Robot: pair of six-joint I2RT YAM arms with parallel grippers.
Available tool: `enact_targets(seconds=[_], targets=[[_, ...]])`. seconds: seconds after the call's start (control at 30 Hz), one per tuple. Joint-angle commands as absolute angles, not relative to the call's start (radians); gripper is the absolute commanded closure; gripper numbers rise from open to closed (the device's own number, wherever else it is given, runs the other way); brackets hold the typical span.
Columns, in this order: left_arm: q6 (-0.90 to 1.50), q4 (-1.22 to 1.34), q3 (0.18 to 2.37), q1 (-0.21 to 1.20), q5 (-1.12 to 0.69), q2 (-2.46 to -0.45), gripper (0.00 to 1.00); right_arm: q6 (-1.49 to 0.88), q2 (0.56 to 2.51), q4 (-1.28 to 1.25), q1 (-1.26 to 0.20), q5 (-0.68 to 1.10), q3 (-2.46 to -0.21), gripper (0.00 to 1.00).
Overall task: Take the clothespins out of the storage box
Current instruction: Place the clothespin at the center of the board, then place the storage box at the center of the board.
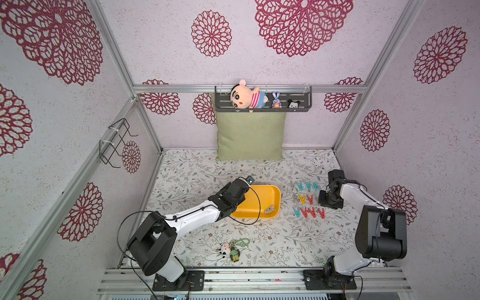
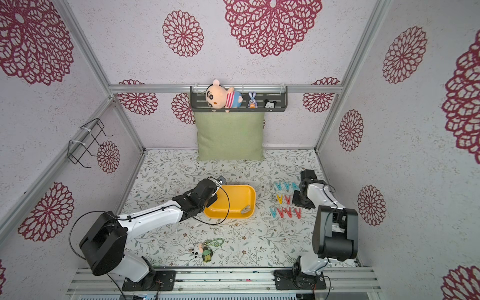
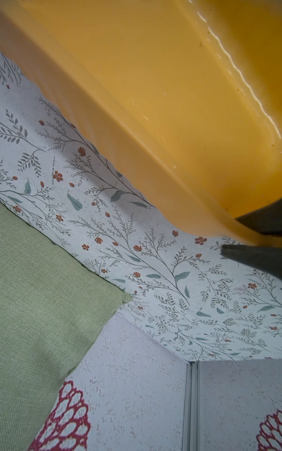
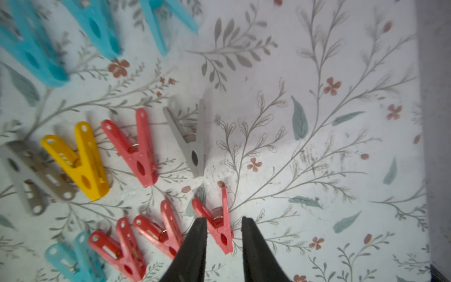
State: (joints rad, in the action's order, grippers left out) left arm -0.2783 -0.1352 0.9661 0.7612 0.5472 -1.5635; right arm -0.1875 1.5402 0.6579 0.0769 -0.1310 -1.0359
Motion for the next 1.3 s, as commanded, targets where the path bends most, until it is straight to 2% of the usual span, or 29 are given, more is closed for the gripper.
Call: enact_targets(seconds=[0.0,0.3,0.43,0.6,0.8,1.27], targets=[[-0.309,-0.2,0.973,0.763,0.546,-1.563,1.0,-0.23,1.409,0.743,0.033,-0.142,-1.101,0.69],[-0.309,-0.202,0.976,0.765,0.546,-1.572,1.0,-0.452,1.077,0.66,-0.323,0.047,-1.053,0.69],[-0.308,-0.206,0.976,0.763,0.544,-1.574,1.0,-0.546,1.063,0.587,-0.499,0.054,-0.992,0.69],[-0.309,-0.206,0.975,0.763,0.545,-1.577,1.0,-0.605,1.182,0.506,-0.693,-0.003,-0.972,0.69],[-0.31,-0.207,0.973,0.763,0.545,-1.574,1.0,-0.616,1.372,0.445,-0.767,-0.043,-0.979,0.69],[-0.309,-0.216,0.975,0.764,0.538,-1.57,1.0,-0.734,1.598,0.513,-0.782,-0.215,-1.09,0.66]])
